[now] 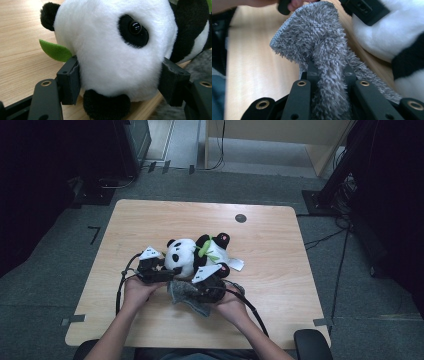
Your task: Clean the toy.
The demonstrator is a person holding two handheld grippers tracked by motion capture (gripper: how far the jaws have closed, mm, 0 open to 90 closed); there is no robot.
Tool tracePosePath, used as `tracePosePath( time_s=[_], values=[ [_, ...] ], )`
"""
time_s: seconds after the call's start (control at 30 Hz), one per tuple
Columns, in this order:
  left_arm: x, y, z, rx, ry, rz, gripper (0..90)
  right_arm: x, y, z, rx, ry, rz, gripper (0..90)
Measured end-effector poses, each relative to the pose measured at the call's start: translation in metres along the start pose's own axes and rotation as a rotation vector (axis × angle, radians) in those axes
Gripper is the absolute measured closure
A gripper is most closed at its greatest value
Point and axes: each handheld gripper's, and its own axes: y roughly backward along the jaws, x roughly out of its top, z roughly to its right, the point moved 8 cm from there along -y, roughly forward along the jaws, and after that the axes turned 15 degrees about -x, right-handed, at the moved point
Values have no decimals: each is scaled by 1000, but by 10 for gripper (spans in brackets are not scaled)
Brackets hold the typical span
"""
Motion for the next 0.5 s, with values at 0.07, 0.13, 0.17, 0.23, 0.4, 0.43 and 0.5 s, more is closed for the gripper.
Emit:
tracePosePath(
  time_s=[0.07,0.13,0.17,0.23,0.4,0.43,0.5],
  values=[
    [0,0,1,2,1,-3,294,6,-13,-1,-4,-12,6,764],
    [-1,0,1,6,-4,-9,295,10,-19,3,-50,-4,15,764],
    [-1,0,1,6,-4,-9,294,10,-19,3,-50,-4,15,764],
    [-1,0,1,11,-6,-12,295,12,-26,13,-118,-16,23,765],
    [-2,0,0,9,-5,-14,294,5,-24,19,-173,-46,43,765],
    [-2,0,0,9,-5,-14,294,5,-24,19,-173,-46,43,765],
    [-2,0,-1,8,-7,-15,294,0,-20,21,-206,-65,62,765]
  ],
)
